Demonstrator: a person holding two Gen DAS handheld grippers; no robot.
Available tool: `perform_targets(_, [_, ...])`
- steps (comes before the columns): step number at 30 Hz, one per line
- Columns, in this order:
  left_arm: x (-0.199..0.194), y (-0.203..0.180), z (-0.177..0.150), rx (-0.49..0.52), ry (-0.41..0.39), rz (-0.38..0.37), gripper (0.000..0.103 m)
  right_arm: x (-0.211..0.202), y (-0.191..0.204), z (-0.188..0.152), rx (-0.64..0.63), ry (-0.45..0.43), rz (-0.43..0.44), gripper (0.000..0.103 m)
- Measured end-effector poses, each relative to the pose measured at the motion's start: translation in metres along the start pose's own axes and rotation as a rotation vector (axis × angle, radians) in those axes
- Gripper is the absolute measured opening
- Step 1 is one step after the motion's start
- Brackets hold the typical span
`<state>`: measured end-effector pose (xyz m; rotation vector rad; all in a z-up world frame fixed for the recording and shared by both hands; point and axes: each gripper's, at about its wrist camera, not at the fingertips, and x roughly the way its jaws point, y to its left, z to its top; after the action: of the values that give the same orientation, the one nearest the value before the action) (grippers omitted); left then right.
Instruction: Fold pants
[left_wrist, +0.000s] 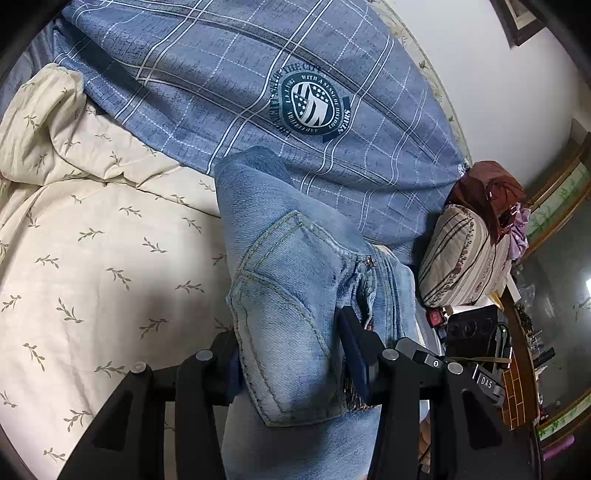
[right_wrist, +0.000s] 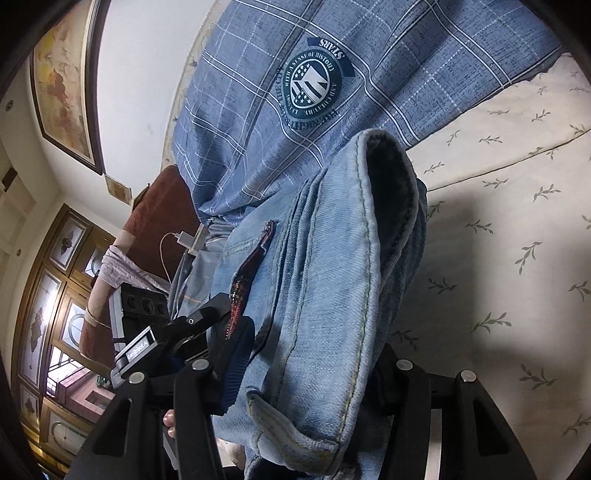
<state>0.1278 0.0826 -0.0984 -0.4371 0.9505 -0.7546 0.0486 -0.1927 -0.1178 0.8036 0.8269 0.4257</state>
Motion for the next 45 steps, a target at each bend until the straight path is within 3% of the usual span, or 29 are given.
perform_targets(45, [0.029,0.010,-0.001,-0.017,0.070,0.145,0.052,0.025,-0.023,-0.005,0.085,0.062,-0.089,0.056])
